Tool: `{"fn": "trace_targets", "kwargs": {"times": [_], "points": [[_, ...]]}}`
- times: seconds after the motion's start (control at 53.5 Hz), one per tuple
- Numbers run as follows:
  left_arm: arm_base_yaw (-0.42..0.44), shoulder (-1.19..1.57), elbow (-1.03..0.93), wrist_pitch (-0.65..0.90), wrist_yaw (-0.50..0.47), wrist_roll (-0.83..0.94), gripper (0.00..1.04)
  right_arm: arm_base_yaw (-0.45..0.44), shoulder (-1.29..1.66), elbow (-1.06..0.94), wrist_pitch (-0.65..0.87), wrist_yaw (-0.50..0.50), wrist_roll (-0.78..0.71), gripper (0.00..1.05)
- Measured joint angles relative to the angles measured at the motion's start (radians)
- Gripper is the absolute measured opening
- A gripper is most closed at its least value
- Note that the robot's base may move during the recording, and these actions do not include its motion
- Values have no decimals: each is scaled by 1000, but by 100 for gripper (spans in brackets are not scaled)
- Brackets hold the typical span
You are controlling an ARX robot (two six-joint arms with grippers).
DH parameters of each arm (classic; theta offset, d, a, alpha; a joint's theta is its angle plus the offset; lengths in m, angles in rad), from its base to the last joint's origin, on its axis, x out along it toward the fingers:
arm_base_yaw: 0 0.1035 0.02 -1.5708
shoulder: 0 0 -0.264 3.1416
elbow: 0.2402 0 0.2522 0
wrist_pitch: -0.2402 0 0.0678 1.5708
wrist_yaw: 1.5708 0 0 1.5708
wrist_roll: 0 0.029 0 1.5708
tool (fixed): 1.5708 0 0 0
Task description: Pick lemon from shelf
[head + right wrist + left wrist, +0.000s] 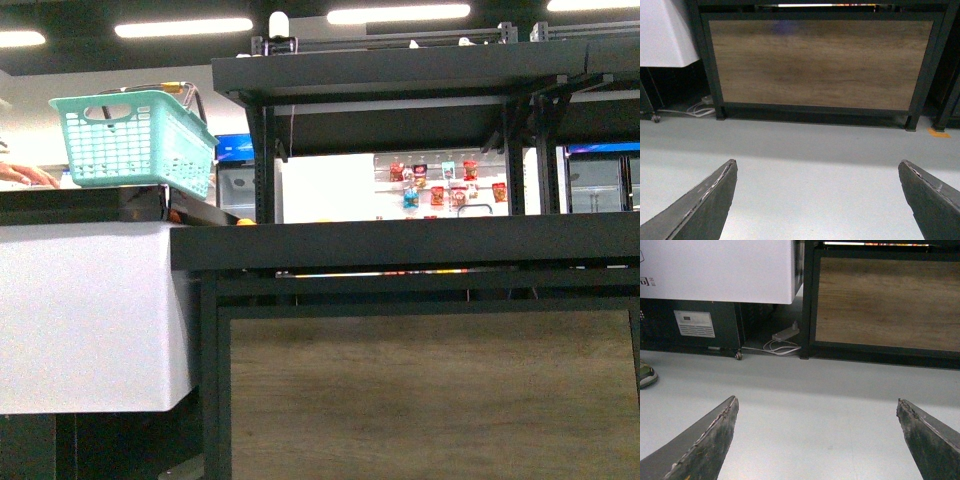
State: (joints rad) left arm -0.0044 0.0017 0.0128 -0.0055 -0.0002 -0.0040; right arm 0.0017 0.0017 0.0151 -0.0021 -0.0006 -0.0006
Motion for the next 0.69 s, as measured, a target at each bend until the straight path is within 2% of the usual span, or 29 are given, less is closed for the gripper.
{"fn": "trace_targets", "kwargs": {"times": [0.691], "points": [[0,0,0,0,0,0,97,0,0,0,0,0,0,97]]}}
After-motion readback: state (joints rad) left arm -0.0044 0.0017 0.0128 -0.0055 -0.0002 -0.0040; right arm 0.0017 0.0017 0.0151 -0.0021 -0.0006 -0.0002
